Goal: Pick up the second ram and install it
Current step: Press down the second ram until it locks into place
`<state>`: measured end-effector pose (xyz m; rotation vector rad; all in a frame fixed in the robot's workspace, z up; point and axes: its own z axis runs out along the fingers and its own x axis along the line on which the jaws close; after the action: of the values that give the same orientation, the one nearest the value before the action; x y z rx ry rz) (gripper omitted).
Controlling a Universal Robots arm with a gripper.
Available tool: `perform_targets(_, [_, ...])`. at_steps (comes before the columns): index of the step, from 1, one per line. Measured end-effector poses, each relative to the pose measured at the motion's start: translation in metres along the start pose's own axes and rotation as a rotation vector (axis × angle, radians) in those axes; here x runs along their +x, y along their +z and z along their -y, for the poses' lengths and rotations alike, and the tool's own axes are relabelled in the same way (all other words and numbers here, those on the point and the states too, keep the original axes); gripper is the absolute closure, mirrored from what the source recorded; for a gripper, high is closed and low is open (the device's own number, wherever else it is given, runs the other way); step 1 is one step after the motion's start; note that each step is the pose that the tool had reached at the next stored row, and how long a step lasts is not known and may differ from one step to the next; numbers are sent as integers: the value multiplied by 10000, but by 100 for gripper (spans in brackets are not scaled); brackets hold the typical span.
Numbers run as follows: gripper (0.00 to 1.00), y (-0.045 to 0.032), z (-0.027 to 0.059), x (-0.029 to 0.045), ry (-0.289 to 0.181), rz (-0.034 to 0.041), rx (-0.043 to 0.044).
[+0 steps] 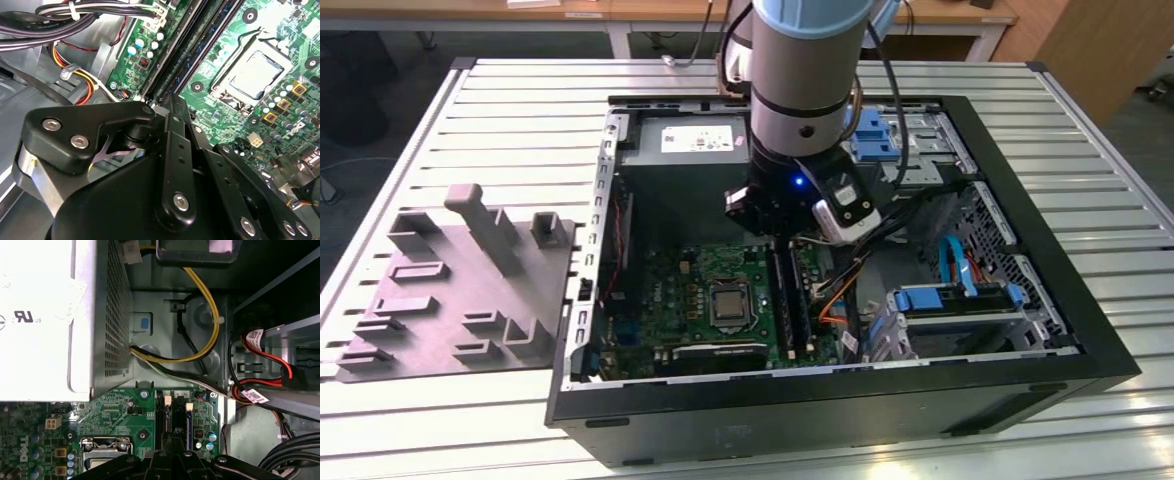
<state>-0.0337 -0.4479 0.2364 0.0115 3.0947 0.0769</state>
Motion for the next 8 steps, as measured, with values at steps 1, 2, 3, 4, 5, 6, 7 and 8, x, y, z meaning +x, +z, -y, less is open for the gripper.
perform_targets(1, [89, 7, 0, 0, 0, 0, -3])
perform_targets(2, [89, 12, 0, 0, 0, -1, -4])
perform_targets(3, [89, 13, -5, 0, -1, -2, -1])
perform_targets(4, [89, 15, -12, 1, 0, -2, -1])
perform_targets(5, [89, 19, -21, 1, 0, -1, -4])
perform_targets(6, [89, 22, -30, 1, 0, -1, -4])
perform_targets(7, [89, 26, -36, 1, 0, 0, -4])
perform_targets(8, [89, 36, -40, 1, -1, 0, -6])
